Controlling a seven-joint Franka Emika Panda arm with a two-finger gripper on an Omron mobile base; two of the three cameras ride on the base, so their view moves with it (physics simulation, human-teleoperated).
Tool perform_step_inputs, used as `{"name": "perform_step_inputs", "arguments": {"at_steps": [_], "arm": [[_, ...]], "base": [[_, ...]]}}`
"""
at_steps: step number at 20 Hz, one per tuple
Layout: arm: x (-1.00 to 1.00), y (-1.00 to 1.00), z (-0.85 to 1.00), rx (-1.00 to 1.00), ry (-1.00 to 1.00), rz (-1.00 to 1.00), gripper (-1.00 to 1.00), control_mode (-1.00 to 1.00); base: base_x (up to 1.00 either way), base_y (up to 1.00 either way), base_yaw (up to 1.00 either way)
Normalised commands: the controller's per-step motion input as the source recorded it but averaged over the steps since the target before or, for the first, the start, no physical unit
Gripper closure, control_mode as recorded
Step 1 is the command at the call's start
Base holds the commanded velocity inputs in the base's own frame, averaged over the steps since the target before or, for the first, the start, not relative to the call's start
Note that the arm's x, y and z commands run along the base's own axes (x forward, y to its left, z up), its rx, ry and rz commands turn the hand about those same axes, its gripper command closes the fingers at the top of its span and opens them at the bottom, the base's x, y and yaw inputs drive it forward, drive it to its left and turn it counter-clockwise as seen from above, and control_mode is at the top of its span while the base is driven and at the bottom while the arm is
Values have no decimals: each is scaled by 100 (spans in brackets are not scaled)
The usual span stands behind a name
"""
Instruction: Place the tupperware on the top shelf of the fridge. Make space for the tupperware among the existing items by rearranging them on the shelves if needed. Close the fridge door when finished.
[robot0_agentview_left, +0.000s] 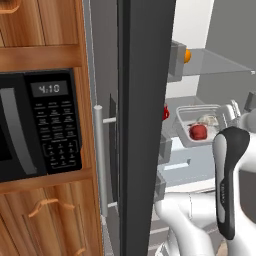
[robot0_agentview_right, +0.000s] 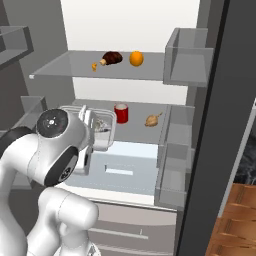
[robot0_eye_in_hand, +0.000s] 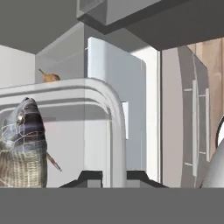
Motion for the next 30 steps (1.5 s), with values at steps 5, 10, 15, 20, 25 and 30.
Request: {"name": "perform_step_inputs", "arguments": {"at_steps": [5, 10, 15, 20, 25, 30], "arm": [[0, 1, 59, 0, -19, -8, 100, -100], [0, -2, 91, -4, 2, -5, 100, -100], [0, -22, 66, -1, 3, -2, 100, -100], [2, -28, 53, -6, 0, -6, 100, -100], [11, -27, 31, -3, 0, -11, 100, -100], [41, -29, 3, 5, 0, -12, 100, -100]], "base": [[0, 0, 0], [0, 0, 0], [0, 0, 0], [0, 0, 0], [0, 0, 0], [0, 0, 0]]}}
